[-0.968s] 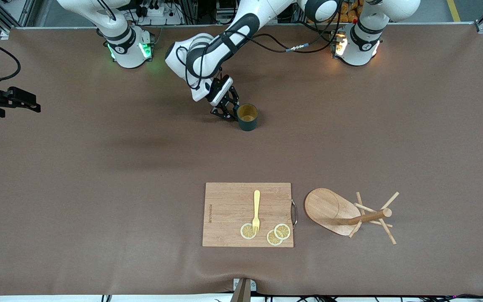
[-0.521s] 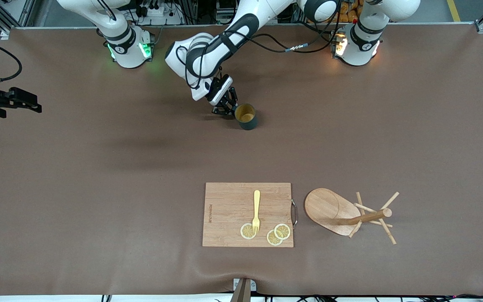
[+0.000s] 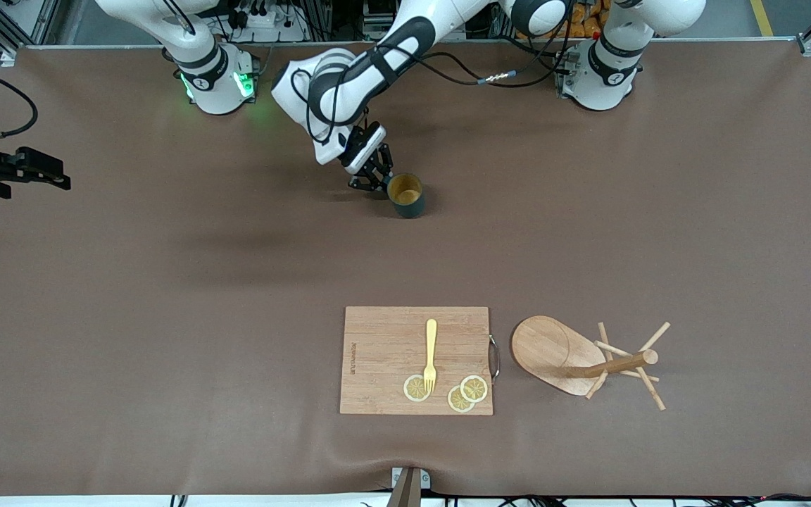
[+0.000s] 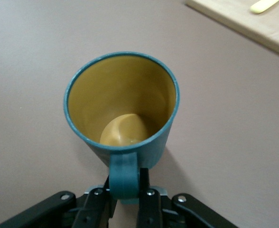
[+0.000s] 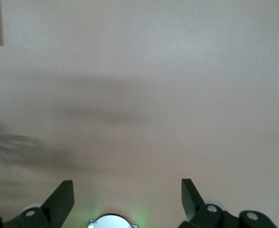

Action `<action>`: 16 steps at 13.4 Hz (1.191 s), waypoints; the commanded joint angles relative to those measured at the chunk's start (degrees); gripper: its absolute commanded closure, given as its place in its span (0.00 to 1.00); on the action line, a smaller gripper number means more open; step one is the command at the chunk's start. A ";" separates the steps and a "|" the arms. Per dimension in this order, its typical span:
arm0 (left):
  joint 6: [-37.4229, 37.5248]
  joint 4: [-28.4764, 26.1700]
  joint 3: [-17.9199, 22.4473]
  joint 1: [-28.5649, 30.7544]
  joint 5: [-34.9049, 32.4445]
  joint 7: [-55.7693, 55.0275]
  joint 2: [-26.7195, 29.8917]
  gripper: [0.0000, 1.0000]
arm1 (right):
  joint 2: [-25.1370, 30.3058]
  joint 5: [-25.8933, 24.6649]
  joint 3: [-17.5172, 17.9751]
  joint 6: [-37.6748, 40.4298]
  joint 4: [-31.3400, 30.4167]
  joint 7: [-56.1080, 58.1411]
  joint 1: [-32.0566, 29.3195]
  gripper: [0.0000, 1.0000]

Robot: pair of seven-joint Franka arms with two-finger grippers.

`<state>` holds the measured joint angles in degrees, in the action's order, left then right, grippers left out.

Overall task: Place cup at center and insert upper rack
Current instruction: 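Grasp the teal mug by its handle with the left gripper, then lift the mug and carry it to the wooden mug stand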

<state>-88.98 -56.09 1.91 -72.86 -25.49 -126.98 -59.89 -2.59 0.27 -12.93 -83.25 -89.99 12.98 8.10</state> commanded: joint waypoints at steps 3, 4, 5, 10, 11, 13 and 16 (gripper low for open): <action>-3.38 -1.30 0.72 3.94 1.66 6.12 7.23 1.00 | -0.13 0.17 -0.17 -0.77 1.04 -0.68 0.86 0.00; -4.00 -1.30 0.73 5.26 2.88 8.40 8.63 1.00 | -0.22 0.08 -0.17 -1.29 1.31 -0.68 1.73 0.00; -4.18 -1.30 0.73 7.18 4.03 10.51 10.04 1.00 | -0.31 0.08 -0.17 -1.47 1.48 -0.76 2.35 0.00; -6.29 -1.30 0.73 14.92 8.77 21.14 15.49 1.00 | -0.48 0.17 -0.17 -1.39 2.36 -4.46 3.67 0.00; -6.64 -1.30 0.81 16.07 9.92 22.82 16.46 1.00 | -0.48 0.17 -0.17 -1.39 2.45 -4.46 3.67 0.00; -6.73 -1.30 0.73 19.75 12.64 25.37 18.30 1.00 | -0.39 0.52 -0.17 -1.39 2.45 -4.54 3.76 0.00; -9.09 -1.30 0.55 27.39 21.93 31.95 22.61 1.00 | -0.39 1.04 -0.17 -1.39 2.89 -9.53 3.67 0.00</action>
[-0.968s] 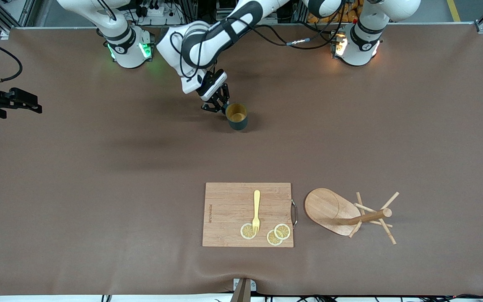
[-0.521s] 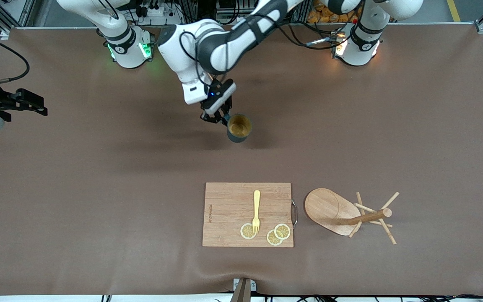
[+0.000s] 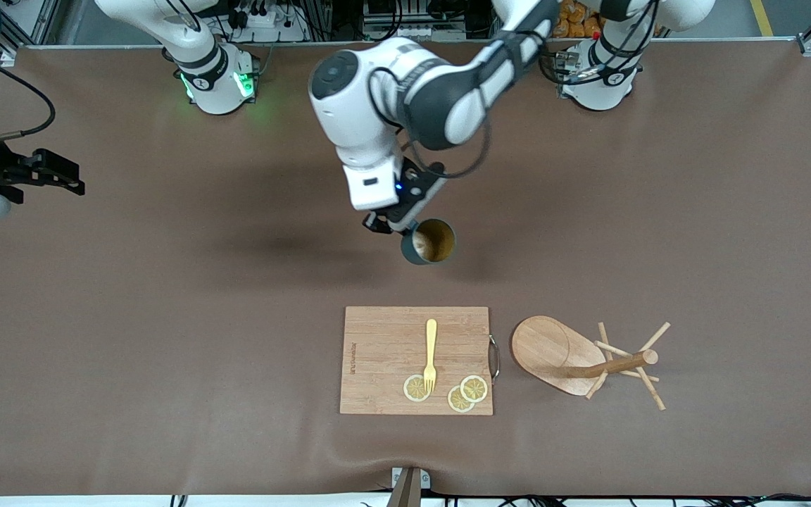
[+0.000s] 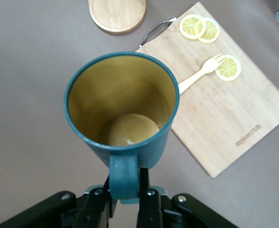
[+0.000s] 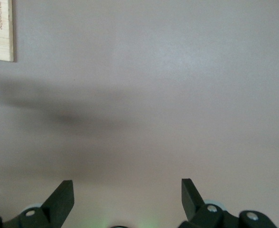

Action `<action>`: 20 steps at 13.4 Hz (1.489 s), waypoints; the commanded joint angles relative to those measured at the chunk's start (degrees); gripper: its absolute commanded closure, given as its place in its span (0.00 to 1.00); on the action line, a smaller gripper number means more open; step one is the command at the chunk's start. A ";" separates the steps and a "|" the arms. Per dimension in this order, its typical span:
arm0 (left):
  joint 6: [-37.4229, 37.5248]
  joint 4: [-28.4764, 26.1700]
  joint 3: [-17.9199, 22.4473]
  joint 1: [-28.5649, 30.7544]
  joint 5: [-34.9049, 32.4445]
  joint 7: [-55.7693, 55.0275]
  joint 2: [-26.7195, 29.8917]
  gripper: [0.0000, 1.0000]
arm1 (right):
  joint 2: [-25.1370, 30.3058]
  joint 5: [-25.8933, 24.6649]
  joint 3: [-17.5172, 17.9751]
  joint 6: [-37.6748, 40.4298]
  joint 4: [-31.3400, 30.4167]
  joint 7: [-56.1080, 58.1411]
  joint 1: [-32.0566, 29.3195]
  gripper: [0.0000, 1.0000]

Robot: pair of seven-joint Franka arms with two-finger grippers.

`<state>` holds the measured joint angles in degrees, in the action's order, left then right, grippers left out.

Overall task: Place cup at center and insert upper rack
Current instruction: 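Lift the mug and carry it to the wooden mug stand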

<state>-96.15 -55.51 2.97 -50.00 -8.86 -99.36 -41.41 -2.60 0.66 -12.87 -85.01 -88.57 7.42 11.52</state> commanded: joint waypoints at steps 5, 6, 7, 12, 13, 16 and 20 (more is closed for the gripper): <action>-3.08 -2.67 -0.42 16.93 23.33 19.88 9.85 1.00 | -0.39 0.92 -0.23 0.89 1.82 -5.75 0.61 0.00; -2.99 -2.67 -0.42 19.04 26.84 21.04 9.86 1.00 | -0.39 1.01 -0.23 0.98 1.82 -5.75 0.87 0.00; -3.25 -2.67 -0.42 21.24 31.14 22.61 9.60 1.00 | -0.39 1.01 -0.23 1.07 1.82 -5.75 0.87 0.00; -4.05 -3.28 -0.33 32.93 53.90 34.83 9.24 1.00 | -0.30 5.93 -0.23 1.07 1.91 -5.75 0.70 0.00; -4.05 -3.89 -0.33 34.87 57.86 36.76 9.24 1.00 | -0.30 5.93 -0.14 1.07 1.91 -5.67 0.87 0.00; -3.52 -4.86 -0.33 39.88 69.37 39.85 7.84 1.00 | -0.39 5.85 0.12 0.89 2.78 -5.75 2.97 0.00; -1.33 -5.83 -0.33 43.93 83.45 41.17 3.63 1.00 | -0.39 4.79 -0.31 1.24 3.14 -6.89 2.46 0.00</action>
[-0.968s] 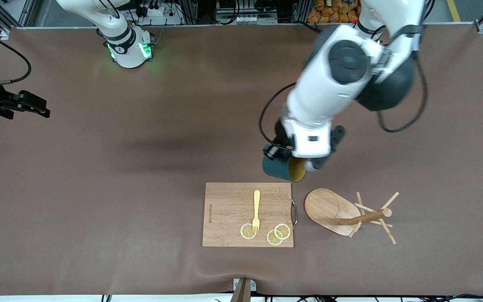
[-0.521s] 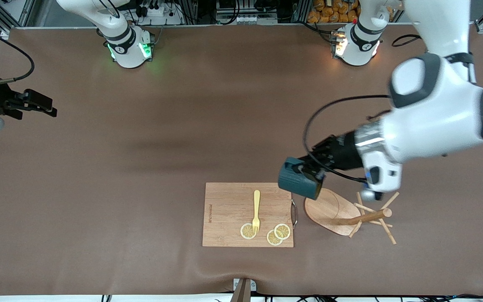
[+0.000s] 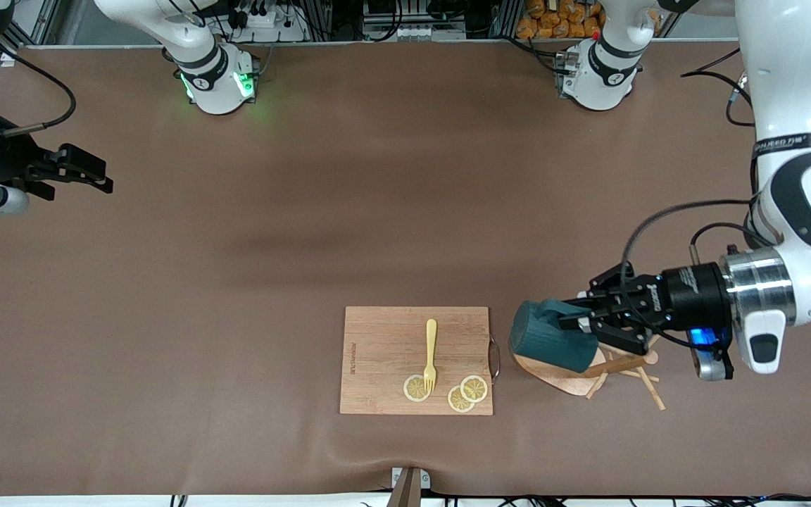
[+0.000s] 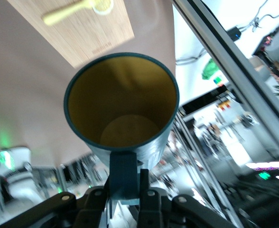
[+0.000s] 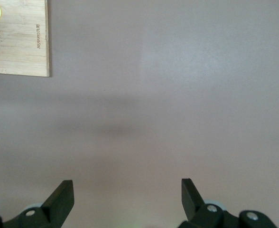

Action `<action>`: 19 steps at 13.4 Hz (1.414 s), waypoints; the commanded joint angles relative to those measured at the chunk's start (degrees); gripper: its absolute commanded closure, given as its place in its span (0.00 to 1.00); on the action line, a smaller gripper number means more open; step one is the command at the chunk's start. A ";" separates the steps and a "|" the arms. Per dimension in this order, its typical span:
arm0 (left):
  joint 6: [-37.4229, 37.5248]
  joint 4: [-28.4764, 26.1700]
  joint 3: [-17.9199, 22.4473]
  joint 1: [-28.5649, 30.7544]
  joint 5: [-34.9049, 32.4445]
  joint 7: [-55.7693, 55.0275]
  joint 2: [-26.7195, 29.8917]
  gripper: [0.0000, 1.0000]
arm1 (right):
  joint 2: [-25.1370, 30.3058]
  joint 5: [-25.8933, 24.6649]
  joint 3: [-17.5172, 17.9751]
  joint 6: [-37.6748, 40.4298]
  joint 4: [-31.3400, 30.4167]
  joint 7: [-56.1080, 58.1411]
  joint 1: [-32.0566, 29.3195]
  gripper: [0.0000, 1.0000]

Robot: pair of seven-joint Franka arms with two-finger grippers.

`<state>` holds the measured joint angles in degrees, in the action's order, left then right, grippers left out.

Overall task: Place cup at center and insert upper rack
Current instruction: 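Lift the mug and carry it to the wooden mug stand, then hang the mug handle onto a peg of the stand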

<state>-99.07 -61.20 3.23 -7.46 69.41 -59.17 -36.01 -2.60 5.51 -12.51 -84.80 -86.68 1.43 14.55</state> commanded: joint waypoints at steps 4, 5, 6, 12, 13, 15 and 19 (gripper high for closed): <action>9.57 -0.15 -0.41 3.33 8.20 5.37 -4.68 1.00 | -0.39 -0.50 2.73 0.96 -0.07 -2.57 -4.61 0.00; 11.33 -0.15 -0.33 3.85 7.85 5.90 -4.94 1.00 | -0.31 -0.68 6.14 0.78 -0.07 -4.84 -7.32 0.00; 12.92 -0.24 -0.33 4.21 7.06 6.34 -4.94 1.00 | -0.30 -0.94 8.79 0.78 -0.07 -6.86 -9.52 0.00; 16.36 -4.44 0.20 6.49 5.74 10.04 -6.18 1.00 | 0.05 -2.08 9.96 -0.02 -0.77 -7.23 -10.16 0.00; 16.36 -5.50 0.20 7.02 5.82 10.13 -6.35 1.00 | 0.13 -2.78 10.05 -0.10 -0.51 -7.15 -10.07 0.00; 16.27 -5.69 1.07 7.29 6.26 10.74 -7.05 1.00 | 0.05 -2.87 9.96 -0.02 -0.33 -6.80 -10.42 0.00; 16.27 -5.69 2.57 7.64 6.44 11.01 -7.32 1.00 | 0.14 -6.74 9.78 0.51 -0.60 -4.78 -11.65 0.00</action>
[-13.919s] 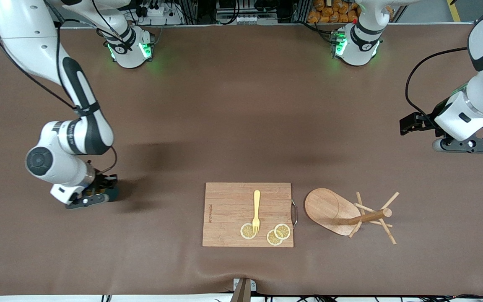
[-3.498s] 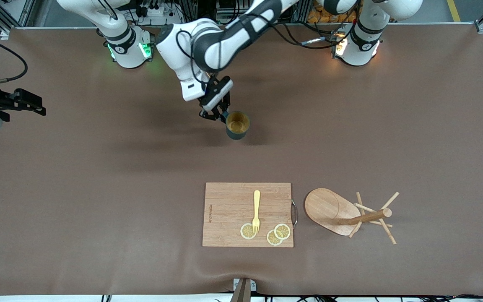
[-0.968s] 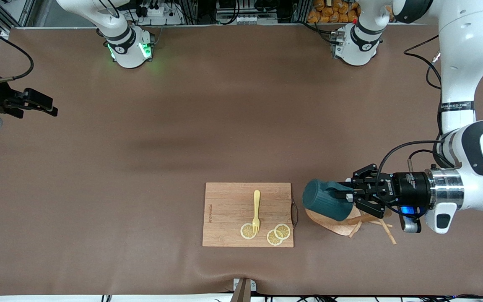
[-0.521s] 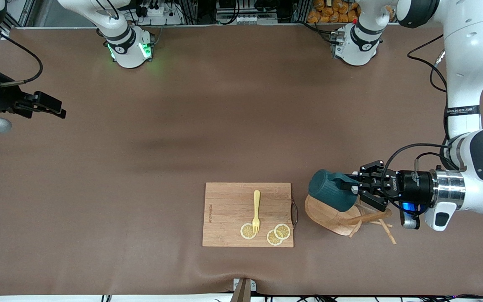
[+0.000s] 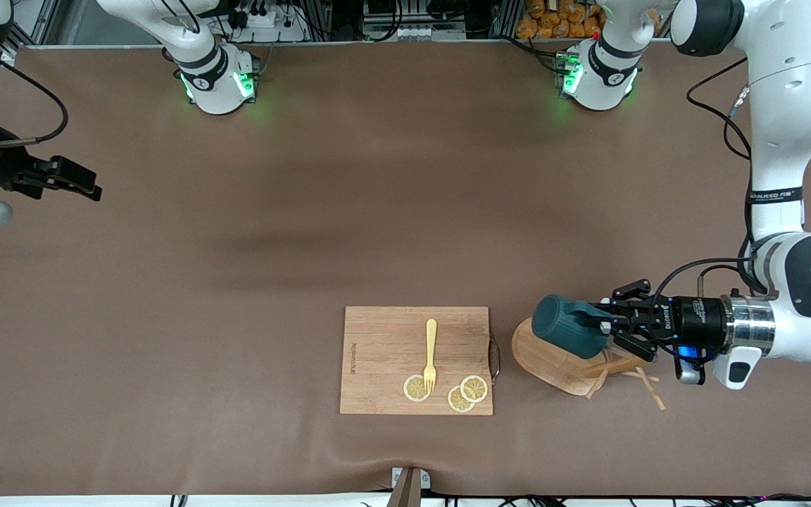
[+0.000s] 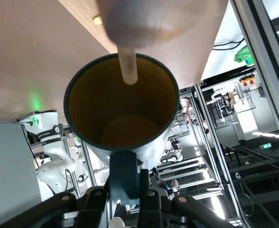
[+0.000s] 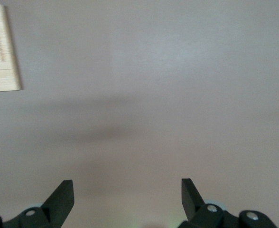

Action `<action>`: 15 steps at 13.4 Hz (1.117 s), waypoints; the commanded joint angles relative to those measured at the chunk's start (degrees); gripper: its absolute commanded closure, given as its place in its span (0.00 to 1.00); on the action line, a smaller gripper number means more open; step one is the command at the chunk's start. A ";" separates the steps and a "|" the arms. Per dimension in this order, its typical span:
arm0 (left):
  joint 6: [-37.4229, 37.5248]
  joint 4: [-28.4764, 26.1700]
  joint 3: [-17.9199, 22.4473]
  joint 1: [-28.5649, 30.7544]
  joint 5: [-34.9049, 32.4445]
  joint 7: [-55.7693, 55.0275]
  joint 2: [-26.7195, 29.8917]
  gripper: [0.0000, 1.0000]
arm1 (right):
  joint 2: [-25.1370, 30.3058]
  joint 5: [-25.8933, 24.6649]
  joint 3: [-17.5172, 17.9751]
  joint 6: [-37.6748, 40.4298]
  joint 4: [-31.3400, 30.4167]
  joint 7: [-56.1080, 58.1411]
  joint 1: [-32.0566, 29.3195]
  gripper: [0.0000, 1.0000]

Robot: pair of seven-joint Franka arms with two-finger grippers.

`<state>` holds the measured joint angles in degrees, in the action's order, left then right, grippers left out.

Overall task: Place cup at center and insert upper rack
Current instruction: 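Hang the mug handle onto a peg of the stand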

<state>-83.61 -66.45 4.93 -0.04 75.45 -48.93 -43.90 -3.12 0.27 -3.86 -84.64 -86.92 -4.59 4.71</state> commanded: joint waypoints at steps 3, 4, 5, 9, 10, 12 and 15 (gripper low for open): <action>0.55 -0.52 1.04 0.57 0.39 1.90 0.57 1.00 | 0.66 -0.89 0.96 0.36 -0.36 0.90 -2.25 0.00; 0.46 -0.61 1.13 0.66 0.40 2.17 0.49 1.00 | 0.57 -0.71 0.96 0.36 -0.36 0.81 -2.25 0.00; 0.29 -0.61 1.57 0.74 0.48 2.17 0.49 1.00 | 0.57 -0.71 0.96 0.36 -0.36 0.81 -2.17 0.00; -0.15 -0.79 1.92 1.44 0.40 3.92 0.40 1.00 | 0.40 -0.62 0.97 0.36 -0.45 0.81 -1.90 0.00; -0.24 -1.48 1.92 1.53 0.48 4.63 0.40 1.00 | 0.31 -0.62 0.96 0.36 -0.45 0.81 -1.90 0.00; -0.94 -2.28 1.92 2.06 0.83 4.90 0.40 1.00 | 0.31 -0.62 0.96 0.44 -0.45 0.81 -1.73 0.00; -0.95 -2.81 1.92 2.68 1.36 6.47 0.22 1.00 | 0.22 -0.62 0.96 0.44 -0.45 0.81 -1.73 0.00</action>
<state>-84.20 -68.34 6.94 2.19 75.62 -44.13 -43.99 -3.19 -0.26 -3.53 -84.46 -86.97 -3.98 3.54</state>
